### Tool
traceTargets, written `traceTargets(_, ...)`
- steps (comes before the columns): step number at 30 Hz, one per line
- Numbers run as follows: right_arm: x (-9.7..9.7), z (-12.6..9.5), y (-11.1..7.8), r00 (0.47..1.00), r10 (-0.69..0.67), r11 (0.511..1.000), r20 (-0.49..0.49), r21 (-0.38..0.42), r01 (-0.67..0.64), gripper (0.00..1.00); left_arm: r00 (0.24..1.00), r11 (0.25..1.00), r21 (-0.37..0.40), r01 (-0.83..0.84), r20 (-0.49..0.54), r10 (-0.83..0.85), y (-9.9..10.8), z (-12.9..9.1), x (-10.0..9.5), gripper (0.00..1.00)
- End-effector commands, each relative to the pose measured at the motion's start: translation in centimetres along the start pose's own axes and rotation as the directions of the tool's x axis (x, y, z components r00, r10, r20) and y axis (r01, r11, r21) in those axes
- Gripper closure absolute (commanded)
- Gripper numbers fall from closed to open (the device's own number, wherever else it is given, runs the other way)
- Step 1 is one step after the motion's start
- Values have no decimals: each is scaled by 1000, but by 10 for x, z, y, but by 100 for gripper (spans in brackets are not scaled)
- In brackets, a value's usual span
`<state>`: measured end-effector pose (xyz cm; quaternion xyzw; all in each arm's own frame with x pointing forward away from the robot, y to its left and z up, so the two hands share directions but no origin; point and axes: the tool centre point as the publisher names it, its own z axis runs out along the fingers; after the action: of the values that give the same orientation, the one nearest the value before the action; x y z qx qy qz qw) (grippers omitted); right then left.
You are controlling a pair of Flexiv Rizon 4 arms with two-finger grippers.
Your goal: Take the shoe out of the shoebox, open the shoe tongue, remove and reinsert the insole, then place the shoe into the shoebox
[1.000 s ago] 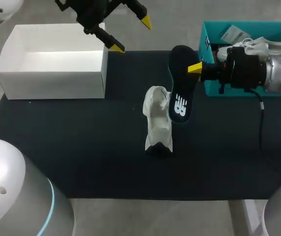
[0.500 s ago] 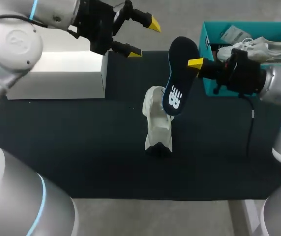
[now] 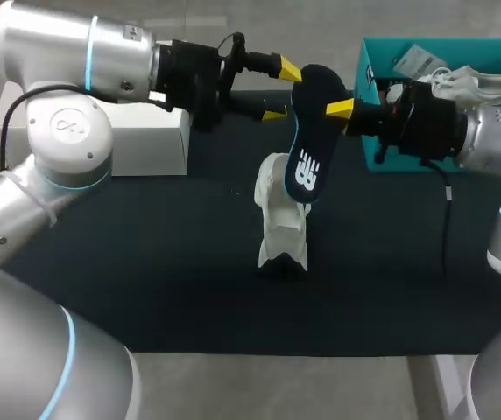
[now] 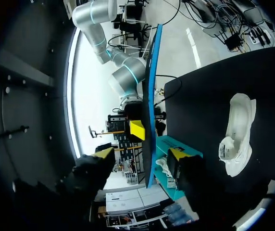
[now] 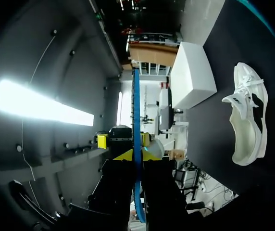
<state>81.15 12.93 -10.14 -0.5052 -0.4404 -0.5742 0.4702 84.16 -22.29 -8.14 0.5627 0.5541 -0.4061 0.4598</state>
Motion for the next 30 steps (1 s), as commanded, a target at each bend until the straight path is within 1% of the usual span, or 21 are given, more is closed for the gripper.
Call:
traceTargets(1,-2,7,6,1000,0,999,-5,36,0,100,1000,1000,-3,5,17,-5,-3,9,6,54)
traceTargets(2,-2,8,6,1000,1,999,-6,40,0,100,1000,1000,-2,7,17,-7,-5,12,5,54)
traceTargets(5,-4,11,5,1000,5,999,-4,50,-5,100,1000,1000,6,14,25,-14,-7,19,7,61)
traceTargets(9,-5,14,5,1000,9,998,-4,55,-9,100,999,1000,15,19,29,-20,-11,26,6,63)
traceTargets(10,-5,14,5,1000,10,998,-5,56,-10,100,999,1000,16,24,30,-25,-11,26,6,65)
traceTargets(12,-5,14,5,1000,10,999,-4,53,-10,100,999,999,17,27,31,-28,-11,27,7,72)
traceTargets(13,-5,13,4,1000,10,999,-4,52,-9,100,999,999,17,29,31,-30,-12,27,8,84)
traceTargets(15,-5,12,4,1000,9,999,-2,48,-9,100,999,999,15,32,30,-32,-12,27,9,90)
traceTargets(16,-5,12,4,1000,8,999,-1,48,-8,100,999,999,13,34,28,-35,-12,27,9,96)
traceTargets(17,-5,12,4,1000,8,999,-1,47,-8,100,999,999,12,35,27,-35,-12,27,9,100)
traceTargets(23,-5,12,4,1000,-1,999,-1,51,1,100,998,998,4,61,5,-61,-11,27,11,100)
traceTargets(24,-5,12,4,1000,-11,999,12,51,10,80,997,997,4,74,0,-74,-12,27,13,100)
traceTargets(25,-6,11,3,999,-17,999,33,42,16,0,997,997,1,83,-5,-83,-13,26,15,100)
traceTargets(27,-14,5,2,997,-18,1000,79,25,16,0,994,994,-4,111,-16,-111,-16,23,18,100)
traceTargets(28,-19,0,1,993,-18,1000,116,8,17,0,992,992,-11,126,-15,-126,-18,20,20,100)
traceTargets(30,-28,-11,0,992,-10,1000,129,-5,11,0,986,986,-35,165,-11,-166,-21,14,21,100)
